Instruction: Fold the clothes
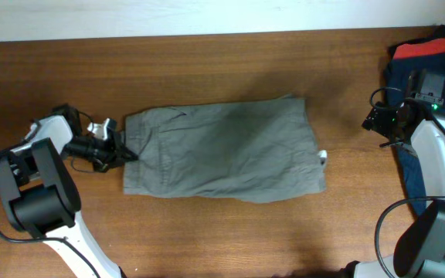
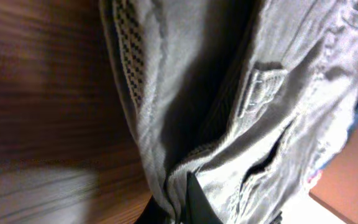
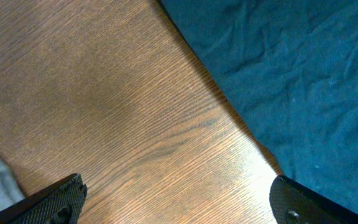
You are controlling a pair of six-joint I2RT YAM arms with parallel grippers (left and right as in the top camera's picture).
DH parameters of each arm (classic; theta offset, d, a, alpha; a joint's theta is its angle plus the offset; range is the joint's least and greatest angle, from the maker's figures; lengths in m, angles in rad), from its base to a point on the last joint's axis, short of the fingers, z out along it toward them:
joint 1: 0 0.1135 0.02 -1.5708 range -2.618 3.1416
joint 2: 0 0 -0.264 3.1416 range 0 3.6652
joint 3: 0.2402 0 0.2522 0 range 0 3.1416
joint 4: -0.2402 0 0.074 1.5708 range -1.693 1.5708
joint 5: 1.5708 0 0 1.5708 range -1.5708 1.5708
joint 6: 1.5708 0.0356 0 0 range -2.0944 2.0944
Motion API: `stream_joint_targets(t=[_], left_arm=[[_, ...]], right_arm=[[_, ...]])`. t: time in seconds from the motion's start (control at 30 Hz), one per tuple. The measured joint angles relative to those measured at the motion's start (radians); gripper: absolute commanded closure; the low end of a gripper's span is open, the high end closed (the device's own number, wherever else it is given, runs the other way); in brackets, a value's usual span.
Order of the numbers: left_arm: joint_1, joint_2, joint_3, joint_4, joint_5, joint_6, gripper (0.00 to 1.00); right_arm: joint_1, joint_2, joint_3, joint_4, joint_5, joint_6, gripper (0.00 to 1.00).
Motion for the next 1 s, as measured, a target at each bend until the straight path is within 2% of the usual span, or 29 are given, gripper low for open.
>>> stream_joint_targets(t=[0.47, 0.8, 1.0], left_arm=[[0.064, 0.056, 0.363, -0.261, -0.367, -0.009, 0.99], [0.063, 0.056, 0.642, -0.430, -0.420, -0.031, 1.00], [0.054, 0.056, 0.727, -0.554, -0.427, -0.038, 1.00]], right_arm=[[0.000, 0.000, 0.000, 0.000, 0.000, 0.000, 0.01], [0.000, 0.000, 0.000, 0.000, 0.000, 0.000, 0.01], [0.000, 0.000, 0.000, 0.000, 0.000, 0.000, 0.01]])
